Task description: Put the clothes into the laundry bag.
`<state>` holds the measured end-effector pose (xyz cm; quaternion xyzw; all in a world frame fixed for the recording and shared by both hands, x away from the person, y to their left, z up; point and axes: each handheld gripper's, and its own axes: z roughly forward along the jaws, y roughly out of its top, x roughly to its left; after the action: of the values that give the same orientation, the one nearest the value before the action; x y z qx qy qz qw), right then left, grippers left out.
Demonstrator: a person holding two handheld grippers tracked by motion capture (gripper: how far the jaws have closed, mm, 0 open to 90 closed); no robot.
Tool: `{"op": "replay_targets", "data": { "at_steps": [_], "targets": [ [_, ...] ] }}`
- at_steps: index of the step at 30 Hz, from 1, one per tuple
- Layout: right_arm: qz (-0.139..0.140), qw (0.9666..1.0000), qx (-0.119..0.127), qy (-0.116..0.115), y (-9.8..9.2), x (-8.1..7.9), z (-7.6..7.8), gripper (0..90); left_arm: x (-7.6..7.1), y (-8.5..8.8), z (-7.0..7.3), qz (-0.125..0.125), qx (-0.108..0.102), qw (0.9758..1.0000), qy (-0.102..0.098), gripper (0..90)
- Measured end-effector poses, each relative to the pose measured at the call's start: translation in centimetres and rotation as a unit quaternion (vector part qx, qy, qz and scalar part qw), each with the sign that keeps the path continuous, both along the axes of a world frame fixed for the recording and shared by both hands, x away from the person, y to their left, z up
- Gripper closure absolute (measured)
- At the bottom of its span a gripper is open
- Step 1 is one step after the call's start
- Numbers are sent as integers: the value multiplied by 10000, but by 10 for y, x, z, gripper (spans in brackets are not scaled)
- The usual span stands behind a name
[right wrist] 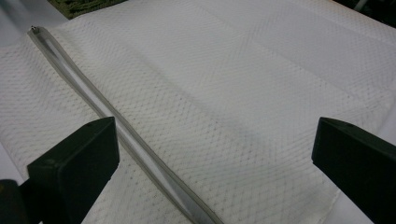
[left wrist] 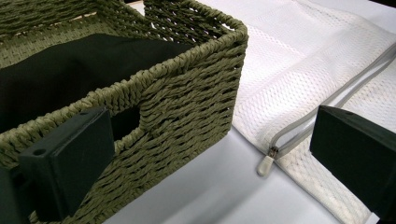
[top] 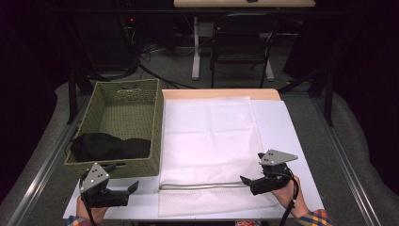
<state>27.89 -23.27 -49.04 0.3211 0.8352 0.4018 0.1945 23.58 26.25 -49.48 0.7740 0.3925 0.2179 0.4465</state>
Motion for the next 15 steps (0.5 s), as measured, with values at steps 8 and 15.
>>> {"op": "replay_targets", "data": {
  "at_steps": [8,15],
  "targets": [
    [148,9996,-135,176,13,9,-5,0,1,-1,-1,16,76,9999,75,0],
    [319,9984,-303,343,29,20,-12,16,1,-1,-2,33,91,9999,89,0]
  ]
}}
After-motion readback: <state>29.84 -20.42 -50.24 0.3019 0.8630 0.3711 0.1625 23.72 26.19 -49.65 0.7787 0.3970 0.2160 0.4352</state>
